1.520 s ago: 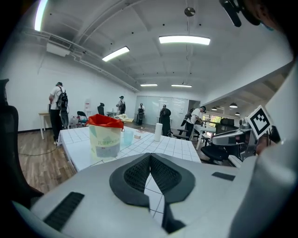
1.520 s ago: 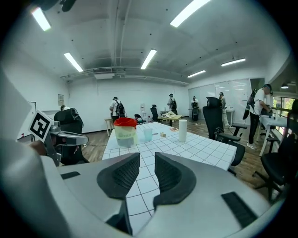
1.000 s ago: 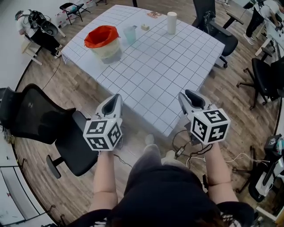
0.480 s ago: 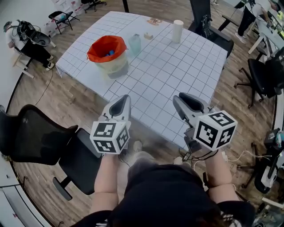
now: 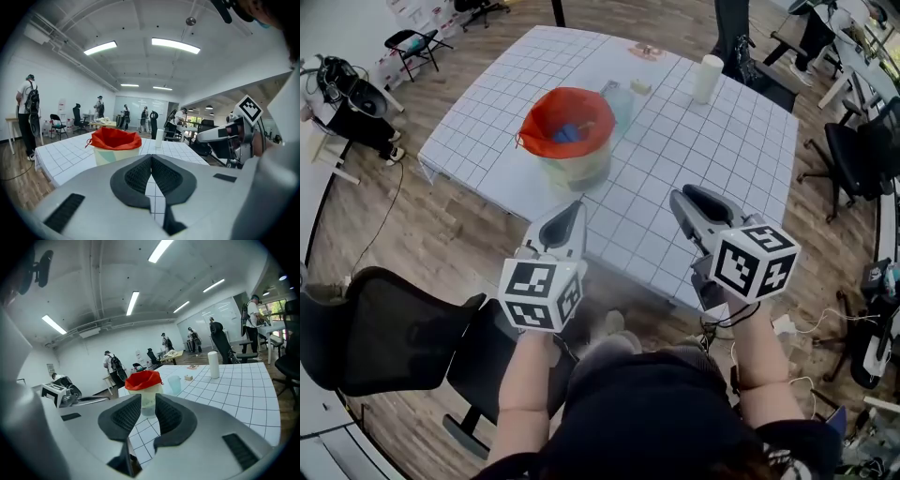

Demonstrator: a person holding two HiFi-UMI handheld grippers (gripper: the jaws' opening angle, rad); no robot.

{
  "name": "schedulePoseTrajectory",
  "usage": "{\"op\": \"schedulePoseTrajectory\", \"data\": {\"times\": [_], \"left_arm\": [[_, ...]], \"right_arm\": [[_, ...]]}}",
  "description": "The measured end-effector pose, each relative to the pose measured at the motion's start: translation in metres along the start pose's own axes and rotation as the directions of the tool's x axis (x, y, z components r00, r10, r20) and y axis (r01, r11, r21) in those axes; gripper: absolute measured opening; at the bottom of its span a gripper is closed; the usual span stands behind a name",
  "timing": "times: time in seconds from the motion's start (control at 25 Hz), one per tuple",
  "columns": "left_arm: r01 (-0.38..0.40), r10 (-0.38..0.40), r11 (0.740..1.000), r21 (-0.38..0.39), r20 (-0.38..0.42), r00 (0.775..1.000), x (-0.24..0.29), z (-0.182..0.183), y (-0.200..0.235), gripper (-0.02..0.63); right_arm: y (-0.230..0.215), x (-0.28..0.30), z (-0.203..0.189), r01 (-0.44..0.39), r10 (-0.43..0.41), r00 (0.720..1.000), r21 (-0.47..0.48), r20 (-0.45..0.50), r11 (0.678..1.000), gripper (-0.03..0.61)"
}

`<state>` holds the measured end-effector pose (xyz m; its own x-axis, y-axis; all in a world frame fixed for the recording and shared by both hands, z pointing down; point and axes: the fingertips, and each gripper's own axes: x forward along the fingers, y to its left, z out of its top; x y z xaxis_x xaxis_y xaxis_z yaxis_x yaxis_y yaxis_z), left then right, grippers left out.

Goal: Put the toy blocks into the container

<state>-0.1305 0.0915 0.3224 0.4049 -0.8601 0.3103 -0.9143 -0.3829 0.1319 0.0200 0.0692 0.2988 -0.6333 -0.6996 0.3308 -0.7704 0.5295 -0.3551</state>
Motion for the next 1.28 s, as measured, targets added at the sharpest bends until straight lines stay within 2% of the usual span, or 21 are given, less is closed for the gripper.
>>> {"op": "schedulePoseTrajectory", "data": {"times": [0.24,0.48,0.76,1.04,1.28], "left_arm": [[-0.004,0.004,1.0,0.023,0.038,0.999,-0.003,0.014,0.042,0.026],[-0.079,0.079,0.997,0.008,0.07,0.994,-0.002,0.023,0.091,0.026],[-0.182,0.175,0.981,0.063,0.103,0.979,0.01,0.05,0.142,0.026],[-0.286,0.271,0.948,0.136,0.117,0.955,0.054,0.091,0.202,0.026],[-0.299,0.285,0.936,0.185,0.097,0.953,0.109,0.112,0.234,0.026]], "right_arm": [[0.007,0.037,0.017,0.059,-0.06,0.998,-0.084,0.001,0.995,0.112],[-0.003,0.061,0.045,0.066,-0.066,0.998,-0.17,0.007,0.983,0.124],[-0.021,0.109,0.086,0.049,-0.037,0.998,-0.231,0.055,0.972,0.145],[-0.062,0.167,0.113,0.049,-0.039,0.998,-0.279,0.041,0.959,0.147],[-0.109,0.216,0.119,0.086,-0.074,0.996,-0.336,0.048,0.938,0.147]]}}
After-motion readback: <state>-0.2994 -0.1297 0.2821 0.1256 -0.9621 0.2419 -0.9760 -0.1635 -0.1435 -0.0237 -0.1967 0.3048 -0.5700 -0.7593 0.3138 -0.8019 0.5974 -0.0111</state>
